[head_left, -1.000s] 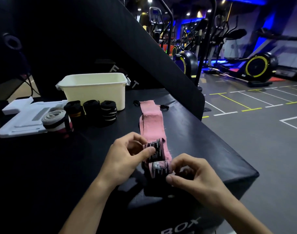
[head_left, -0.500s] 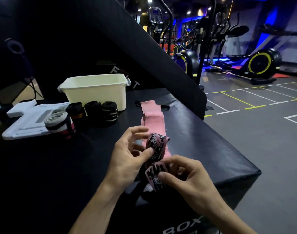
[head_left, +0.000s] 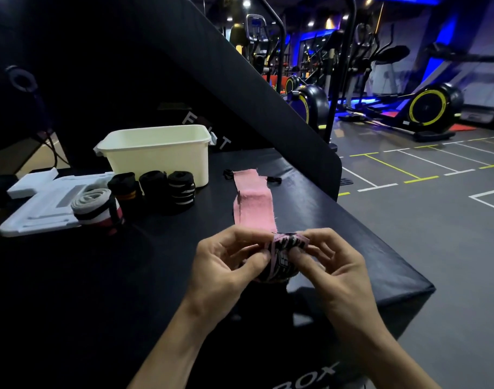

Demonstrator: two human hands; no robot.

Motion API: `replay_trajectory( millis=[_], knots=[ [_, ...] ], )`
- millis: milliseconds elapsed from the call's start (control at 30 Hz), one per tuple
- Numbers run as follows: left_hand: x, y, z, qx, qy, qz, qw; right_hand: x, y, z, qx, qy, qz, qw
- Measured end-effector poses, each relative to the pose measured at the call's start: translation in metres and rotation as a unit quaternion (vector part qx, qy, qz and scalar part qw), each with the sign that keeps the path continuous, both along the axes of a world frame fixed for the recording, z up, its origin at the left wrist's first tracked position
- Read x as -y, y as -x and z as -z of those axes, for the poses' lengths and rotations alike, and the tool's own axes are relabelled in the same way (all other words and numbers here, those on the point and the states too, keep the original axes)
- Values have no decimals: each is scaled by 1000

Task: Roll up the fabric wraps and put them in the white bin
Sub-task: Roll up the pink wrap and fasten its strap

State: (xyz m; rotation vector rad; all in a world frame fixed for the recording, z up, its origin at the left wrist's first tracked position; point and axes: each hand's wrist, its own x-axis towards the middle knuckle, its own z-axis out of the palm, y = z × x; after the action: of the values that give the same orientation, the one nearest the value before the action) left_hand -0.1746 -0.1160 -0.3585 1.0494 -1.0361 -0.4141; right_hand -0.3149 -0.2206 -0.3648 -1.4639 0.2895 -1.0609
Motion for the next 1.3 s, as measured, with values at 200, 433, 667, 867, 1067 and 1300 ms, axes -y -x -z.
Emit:
replay_trajectory(
  millis=[200, 433, 667, 867, 1067, 1300],
  knots=[
    [-4, 4, -1, 128, -11, -91, 988, -3, 1, -7, 44, -65, -4, 997],
    [-5, 16, 2, 233, 9, -193, 953, -6, 3, -10, 59, -76, -21, 995],
    [-6, 25, 5, 253, -10, -199, 947, -6, 9, -21, 74, -84, -38, 993],
    [-5, 28, 2, 174, -21, -125, 976, -3, 12, -22, 69, -39, -37, 996],
    [-4, 21, 9, 279, 2, -138, 950, 5, 19, -18, 37, -33, -33, 998],
    [-1, 23, 16, 408, 27, -176, 895, 24, 34, -18, -108, -3, -88, 990]
  ],
)
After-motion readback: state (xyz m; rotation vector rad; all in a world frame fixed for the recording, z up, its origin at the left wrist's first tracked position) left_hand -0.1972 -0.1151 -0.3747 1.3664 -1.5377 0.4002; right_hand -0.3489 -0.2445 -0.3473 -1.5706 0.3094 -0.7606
